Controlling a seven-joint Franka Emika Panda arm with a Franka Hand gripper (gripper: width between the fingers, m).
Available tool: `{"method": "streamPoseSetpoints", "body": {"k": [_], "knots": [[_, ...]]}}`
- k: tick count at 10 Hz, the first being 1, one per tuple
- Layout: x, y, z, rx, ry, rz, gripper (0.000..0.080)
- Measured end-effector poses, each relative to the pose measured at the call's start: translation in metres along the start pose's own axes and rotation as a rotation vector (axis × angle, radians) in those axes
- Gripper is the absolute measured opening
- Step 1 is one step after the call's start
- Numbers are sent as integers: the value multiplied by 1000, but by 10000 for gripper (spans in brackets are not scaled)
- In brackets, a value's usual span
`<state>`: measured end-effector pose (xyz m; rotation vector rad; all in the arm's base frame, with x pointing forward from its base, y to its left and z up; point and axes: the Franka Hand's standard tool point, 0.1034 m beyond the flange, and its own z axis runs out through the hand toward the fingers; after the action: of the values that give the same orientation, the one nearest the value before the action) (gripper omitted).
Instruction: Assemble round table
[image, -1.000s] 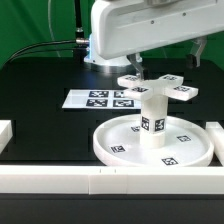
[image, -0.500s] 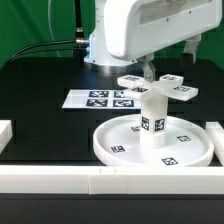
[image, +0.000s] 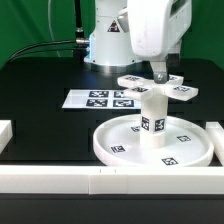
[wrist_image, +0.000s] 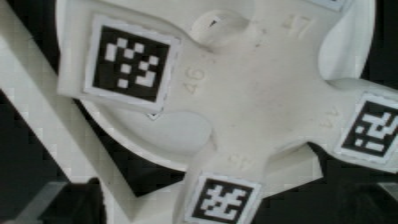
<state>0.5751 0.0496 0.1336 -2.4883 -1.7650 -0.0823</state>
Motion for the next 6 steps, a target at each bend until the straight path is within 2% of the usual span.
{"method": "streamPoseSetpoints", "body": {"k": [5,6], "knots": [[-7,1,3,1,-13,-331,649],[-8,0,5,-10,-17,-409,649]]}}
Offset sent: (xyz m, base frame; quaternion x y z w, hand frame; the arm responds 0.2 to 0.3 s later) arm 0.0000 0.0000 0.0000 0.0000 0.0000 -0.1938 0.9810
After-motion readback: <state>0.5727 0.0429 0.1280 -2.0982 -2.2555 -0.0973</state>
